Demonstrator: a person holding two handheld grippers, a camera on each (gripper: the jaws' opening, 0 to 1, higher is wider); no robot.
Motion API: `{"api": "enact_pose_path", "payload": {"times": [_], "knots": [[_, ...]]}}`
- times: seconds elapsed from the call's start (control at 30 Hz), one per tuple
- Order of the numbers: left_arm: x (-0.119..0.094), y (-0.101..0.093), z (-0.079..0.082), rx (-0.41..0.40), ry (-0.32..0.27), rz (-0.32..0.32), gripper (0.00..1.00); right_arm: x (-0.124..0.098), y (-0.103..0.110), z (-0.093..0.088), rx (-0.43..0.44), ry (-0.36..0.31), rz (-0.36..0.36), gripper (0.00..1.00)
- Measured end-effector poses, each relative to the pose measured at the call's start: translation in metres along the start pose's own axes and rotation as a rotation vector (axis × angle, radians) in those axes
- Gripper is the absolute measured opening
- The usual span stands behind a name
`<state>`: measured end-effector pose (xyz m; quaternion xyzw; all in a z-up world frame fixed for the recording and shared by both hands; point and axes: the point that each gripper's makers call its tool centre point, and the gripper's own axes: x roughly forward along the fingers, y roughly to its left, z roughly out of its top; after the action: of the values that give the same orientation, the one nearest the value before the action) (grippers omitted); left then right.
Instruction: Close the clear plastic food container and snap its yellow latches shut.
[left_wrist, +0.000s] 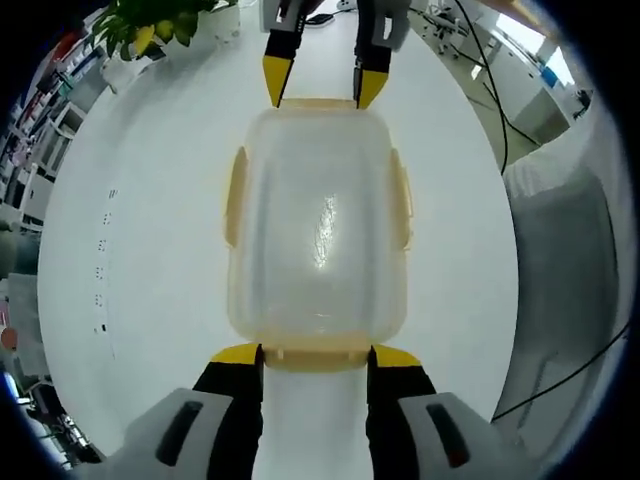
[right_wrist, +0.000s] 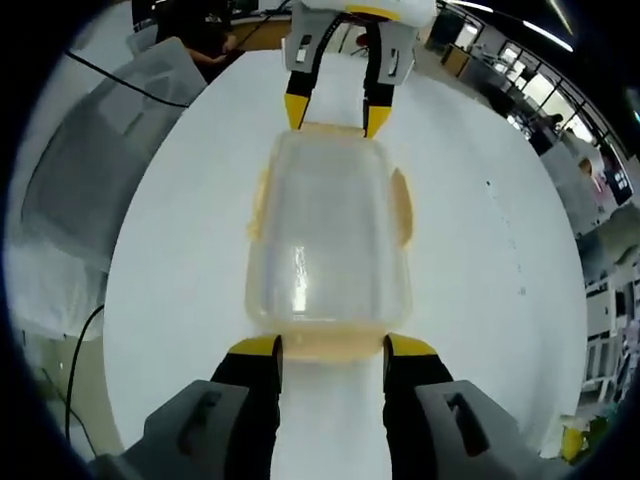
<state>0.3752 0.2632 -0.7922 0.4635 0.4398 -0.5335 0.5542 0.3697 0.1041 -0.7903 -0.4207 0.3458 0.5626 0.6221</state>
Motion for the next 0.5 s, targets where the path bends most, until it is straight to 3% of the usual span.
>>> {"api": "enact_pose_path", "payload": {"times": [0.5], "knots": [[0.013, 0.001, 0.000, 0.032, 0.043, 0.026, 0.37, 0.000, 0.004, -0.003, 0.019, 0.006, -0.007, 0.37]]}}
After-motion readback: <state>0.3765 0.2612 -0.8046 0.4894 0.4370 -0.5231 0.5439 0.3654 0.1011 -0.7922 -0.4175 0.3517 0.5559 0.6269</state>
